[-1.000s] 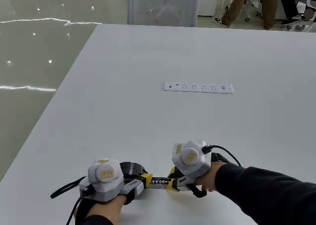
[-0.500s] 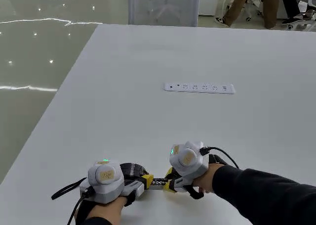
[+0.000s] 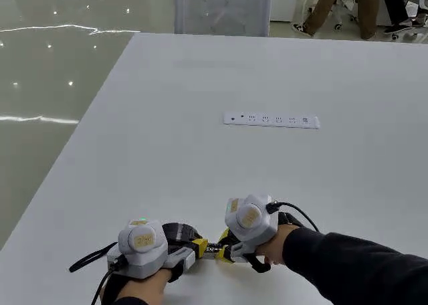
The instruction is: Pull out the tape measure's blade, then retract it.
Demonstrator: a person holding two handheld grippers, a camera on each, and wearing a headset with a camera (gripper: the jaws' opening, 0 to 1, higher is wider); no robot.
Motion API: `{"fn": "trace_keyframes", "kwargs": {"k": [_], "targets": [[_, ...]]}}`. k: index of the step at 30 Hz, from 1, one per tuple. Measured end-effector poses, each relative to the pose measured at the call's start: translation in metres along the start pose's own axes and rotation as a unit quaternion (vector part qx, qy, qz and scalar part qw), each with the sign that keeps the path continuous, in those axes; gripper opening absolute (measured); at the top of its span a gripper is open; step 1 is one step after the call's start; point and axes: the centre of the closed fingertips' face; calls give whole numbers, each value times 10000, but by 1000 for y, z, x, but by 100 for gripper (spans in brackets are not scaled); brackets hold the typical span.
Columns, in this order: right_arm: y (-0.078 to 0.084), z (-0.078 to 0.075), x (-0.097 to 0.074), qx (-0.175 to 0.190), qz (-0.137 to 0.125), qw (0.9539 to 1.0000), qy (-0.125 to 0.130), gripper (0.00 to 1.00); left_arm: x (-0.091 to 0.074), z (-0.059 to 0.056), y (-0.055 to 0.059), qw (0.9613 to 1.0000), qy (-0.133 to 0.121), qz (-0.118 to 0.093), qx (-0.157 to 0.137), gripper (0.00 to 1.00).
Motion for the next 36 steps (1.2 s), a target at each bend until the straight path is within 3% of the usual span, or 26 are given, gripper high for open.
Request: {"fn": "trace_keyframes", "kwargs": {"k": [17, 36], "targets": [[-12, 4, 9, -14, -141, 9999, 11, 12, -1, 0, 0, 10000, 15, 12, -9, 61], [-11, 3, 8, -45, -217, 9997, 48, 12, 0, 0, 0, 10000, 35, 27, -11, 61]]}}
Point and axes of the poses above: the centre of the closed fingertips' face, and the gripper's own axes: x roughly forward along the fingers, z roughly to its left, y roughly out of its underside, and after that the axes turned 1 degree about y, right-handed
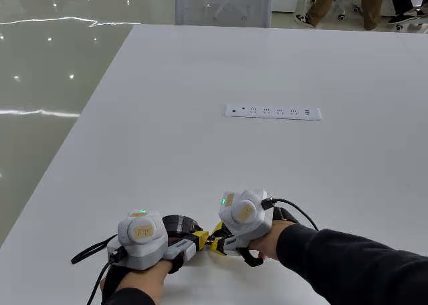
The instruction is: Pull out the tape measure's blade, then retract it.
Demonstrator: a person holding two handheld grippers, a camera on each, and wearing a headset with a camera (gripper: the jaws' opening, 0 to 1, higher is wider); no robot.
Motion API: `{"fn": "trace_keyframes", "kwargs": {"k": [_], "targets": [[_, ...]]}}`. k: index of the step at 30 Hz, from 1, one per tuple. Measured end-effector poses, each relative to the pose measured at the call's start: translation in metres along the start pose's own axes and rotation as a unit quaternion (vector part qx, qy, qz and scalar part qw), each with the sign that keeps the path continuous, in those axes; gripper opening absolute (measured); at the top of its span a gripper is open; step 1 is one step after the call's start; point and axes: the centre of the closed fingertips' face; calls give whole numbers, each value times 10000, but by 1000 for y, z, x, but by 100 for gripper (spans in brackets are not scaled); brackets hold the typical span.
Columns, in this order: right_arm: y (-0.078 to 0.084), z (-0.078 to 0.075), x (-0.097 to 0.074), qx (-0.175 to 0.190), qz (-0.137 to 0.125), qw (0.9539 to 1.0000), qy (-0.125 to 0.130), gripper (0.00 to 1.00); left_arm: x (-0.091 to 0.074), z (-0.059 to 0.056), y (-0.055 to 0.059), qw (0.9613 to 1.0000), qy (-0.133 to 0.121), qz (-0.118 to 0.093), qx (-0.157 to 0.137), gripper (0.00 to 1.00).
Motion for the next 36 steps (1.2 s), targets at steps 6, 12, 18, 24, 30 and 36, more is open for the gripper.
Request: {"fn": "trace_keyframes", "kwargs": {"k": [6, 12, 18, 24, 30, 36], "targets": [[-5, 1, 5, 14, -42, 10000, -29, 12, 0, 0, 0, 10000, 0, -1, -5, 61], [-6, 1, 6, 12, -48, 10000, -43, 12, 0, 0, 0, 10000, 7, 1, -6, 61], [-6, 1, 6, 54, -61, 9999, -63, 12, 0, 0, 0, 10000, 8, 1, -7, 61], [-6, 1, 6, -44, -98, 9999, -53, 12, 0, 0, 0, 10000, 6, 3, 0, 61], [-6, 1, 6, -34, -94, 9999, -34, 12, 0, 0, 0, 10000, 8, -3, 3, 61], [-6, 2, 6, -108, -63, 9999, -4, 13, 0, -1, 1, 10000, 53, 63, 22, 62]]}}
Point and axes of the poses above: the centre of the closed fingertips' face, and the gripper's own axes: x roughly forward along the fingers, z roughly to its left, y roughly out of its underside, and after that the axes turned 1 degree about y, right-handed
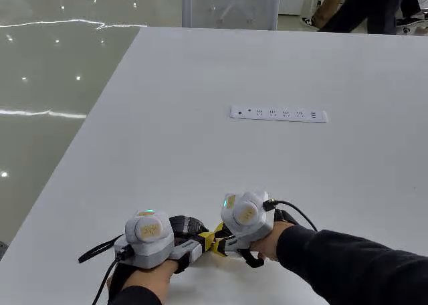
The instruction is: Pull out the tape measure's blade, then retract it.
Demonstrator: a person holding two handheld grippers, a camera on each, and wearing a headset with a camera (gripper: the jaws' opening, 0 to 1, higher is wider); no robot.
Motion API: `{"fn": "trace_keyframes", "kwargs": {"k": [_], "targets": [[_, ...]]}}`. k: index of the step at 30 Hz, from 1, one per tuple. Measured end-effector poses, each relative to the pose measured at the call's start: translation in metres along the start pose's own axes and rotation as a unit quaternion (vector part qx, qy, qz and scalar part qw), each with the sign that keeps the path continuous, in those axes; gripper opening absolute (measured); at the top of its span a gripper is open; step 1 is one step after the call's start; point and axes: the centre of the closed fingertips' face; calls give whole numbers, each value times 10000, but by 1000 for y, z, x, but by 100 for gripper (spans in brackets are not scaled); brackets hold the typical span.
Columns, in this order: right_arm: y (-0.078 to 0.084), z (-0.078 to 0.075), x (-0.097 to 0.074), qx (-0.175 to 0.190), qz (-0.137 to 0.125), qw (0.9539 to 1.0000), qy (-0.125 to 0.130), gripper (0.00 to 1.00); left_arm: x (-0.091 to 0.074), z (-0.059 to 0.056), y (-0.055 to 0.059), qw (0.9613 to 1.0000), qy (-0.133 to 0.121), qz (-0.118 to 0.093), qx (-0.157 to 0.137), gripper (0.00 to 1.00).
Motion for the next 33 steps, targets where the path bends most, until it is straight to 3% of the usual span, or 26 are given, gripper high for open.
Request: {"fn": "trace_keyframes", "kwargs": {"k": [7, 11, 13, 14, 15, 16, 19, 20, 21, 22, 23, 26, 30, 33], "targets": [[2, 2, -1, -63, 83, 9998, 153, 18, -2, -2, 1, 9996, 168, 94, 197, 63], [7, 2, -13, -122, 96, 9995, 275, 23, -8, -4, -1, 9978, 379, 236, 483, 61], [10, -2, -23, -112, 77, 9992, 386, 24, -13, -7, -7, 9956, 667, 192, 637, 60], [12, -3, -28, -86, 62, 9991, 413, 24, -16, -5, -11, 9957, 650, 143, 644, 61], [13, -5, -33, -78, 51, 9989, 452, 23, -18, -5, -15, 9946, 725, 82, 734, 65], [15, -7, -40, -56, 7, 9986, 532, 23, -20, -6, -26, 9919, 860, -171, 920, 71], [20, -13, -58, 184, -139, 9972, 715, 26, -27, -10, -39, 9870, 1206, -417, 977, 97], [22, -15, -67, 334, -223, 9958, 823, 27, -32, -5, -35, 9869, 1214, -249, 1031, 99], [25, -16, -73, 408, -245, 9951, 867, 28, -35, -9, -35, 9838, 1416, -221, 1079, 100], [28, -17, -78, 438, -240, 9947, 899, 29, -37, -7, -34, 9838, 1492, -134, 983, 100], [32, -18, -88, 502, -289, 9933, 1001, 30, -38, 1, -36, 9850, 1432, -187, 944, 100], [42, -19, -109, 600, -369, 9911, 1128, 34, -44, 11, -39, 9854, 1470, -207, 836, 100], [59, -22, -137, 745, -453, 9868, 1365, 37, -48, 29, -42, 9864, 1334, -219, 931, 100], [69, -22, -154, 835, -516, 9840, 1484, 41, -53, 34, -45, 9833, 1376, -324, 1149, 100]]}}
Point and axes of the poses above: the centre of the closed fingertips' face, and the gripper's own axes: x roughly forward along the fingers, z roughly to its left, y roughly out of its underside, and after that the axes turned 1 degree about y, right-handed
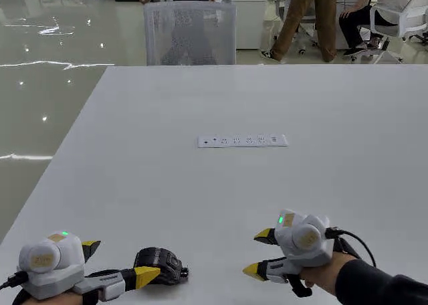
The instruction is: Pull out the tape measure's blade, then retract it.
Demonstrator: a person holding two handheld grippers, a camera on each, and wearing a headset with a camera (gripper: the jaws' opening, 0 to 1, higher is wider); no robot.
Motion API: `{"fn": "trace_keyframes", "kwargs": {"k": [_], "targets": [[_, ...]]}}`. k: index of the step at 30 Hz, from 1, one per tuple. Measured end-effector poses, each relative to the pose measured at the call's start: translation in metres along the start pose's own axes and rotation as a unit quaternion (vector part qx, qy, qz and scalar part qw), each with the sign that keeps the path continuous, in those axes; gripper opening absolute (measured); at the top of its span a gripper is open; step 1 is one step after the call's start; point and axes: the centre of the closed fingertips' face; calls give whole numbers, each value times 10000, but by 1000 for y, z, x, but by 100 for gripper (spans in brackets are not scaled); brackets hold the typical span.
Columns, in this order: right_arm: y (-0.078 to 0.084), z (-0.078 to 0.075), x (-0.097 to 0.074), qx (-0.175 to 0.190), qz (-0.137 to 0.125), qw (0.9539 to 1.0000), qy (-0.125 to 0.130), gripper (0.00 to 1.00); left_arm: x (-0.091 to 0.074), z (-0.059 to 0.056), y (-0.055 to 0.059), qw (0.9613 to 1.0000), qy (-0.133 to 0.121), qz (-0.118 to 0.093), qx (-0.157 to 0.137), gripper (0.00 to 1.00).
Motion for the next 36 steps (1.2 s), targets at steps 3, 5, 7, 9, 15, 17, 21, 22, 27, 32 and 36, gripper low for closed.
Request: {"fn": "trace_keyframes", "kwargs": {"k": [3, 5, 7, 9, 15, 17, 21, 22, 27, 32, 36], "targets": [[12, -4, -18, 96, -10, 9999, 119, 44, -7, 2, 2, 9996, 78, -9, 267, 100], [19, -7, -29, 135, -6, 9997, 202, 47, -11, 3, 5, 9993, 117, -36, 360, 100], [27, -8, -39, 195, -27, 9994, 284, 49, -16, 1, 6, 9994, 174, -128, 283, 100], [34, -10, -47, 260, -44, 9990, 349, 52, -20, 0, 8, 9994, 185, -123, 278, 100], [65, -15, -69, 533, -59, 9967, 610, 58, -31, 0, 6, 9987, 171, -41, 473, 100], [72, -15, -76, 619, -57, 9957, 680, 60, -34, 3, 8, 9988, 147, -39, 472, 100], [83, -16, -89, 894, -120, 9930, 763, 64, -40, 9, 14, 9990, 122, -63, 433, 100], [85, -16, -92, 939, -141, 9925, 773, 65, -41, 9, 16, 9987, 108, -16, 491, 100], [99, -17, -111, 950, -103, 9913, 905, 75, -50, 3, 24, 9974, 166, 3, 697, 100], [109, -17, -119, 982, -33, 9909, 916, 93, -56, 1, 35, 9975, 278, 5, 655, 100], [112, -18, -125, 990, -92, 9904, 963, 100, -60, 5, 37, 9978, 227, 12, 624, 100]]}}
Point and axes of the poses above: the centre of the closed fingertips' face, and the gripper's own axes: x roughly forward along the fingers, z roughly to its left, y roughly out of its underside, and after that the axes turned 1 degree about y, right-handed
